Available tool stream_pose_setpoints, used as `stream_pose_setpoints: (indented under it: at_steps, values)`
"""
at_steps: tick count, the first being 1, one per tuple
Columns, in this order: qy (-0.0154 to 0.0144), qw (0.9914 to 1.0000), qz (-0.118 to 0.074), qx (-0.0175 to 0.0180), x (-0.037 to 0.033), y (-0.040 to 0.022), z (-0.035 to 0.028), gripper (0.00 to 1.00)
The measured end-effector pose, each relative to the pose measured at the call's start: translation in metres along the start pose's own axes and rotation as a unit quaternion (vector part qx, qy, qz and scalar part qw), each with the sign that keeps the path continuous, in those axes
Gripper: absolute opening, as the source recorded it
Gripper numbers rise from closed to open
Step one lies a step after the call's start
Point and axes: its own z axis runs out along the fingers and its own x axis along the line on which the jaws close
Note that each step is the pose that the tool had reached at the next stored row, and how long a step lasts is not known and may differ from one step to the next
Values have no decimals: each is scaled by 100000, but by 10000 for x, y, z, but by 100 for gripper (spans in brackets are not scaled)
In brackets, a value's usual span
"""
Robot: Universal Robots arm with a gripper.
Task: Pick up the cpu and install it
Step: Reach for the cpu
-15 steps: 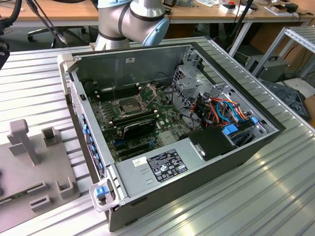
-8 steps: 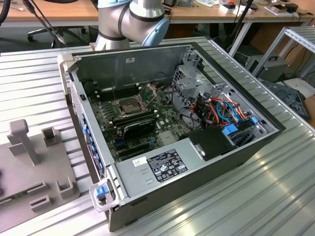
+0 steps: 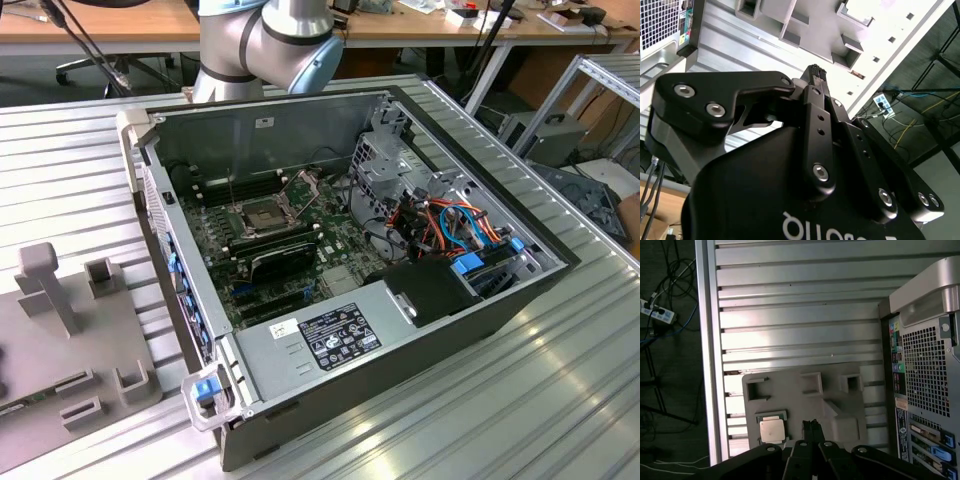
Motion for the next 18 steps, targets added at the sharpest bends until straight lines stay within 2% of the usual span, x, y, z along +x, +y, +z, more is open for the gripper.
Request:
stream_pose_setpoints:
  at_steps: [18]
  values:
    - [-6,100000,-6,-1,28,-11,132,11]
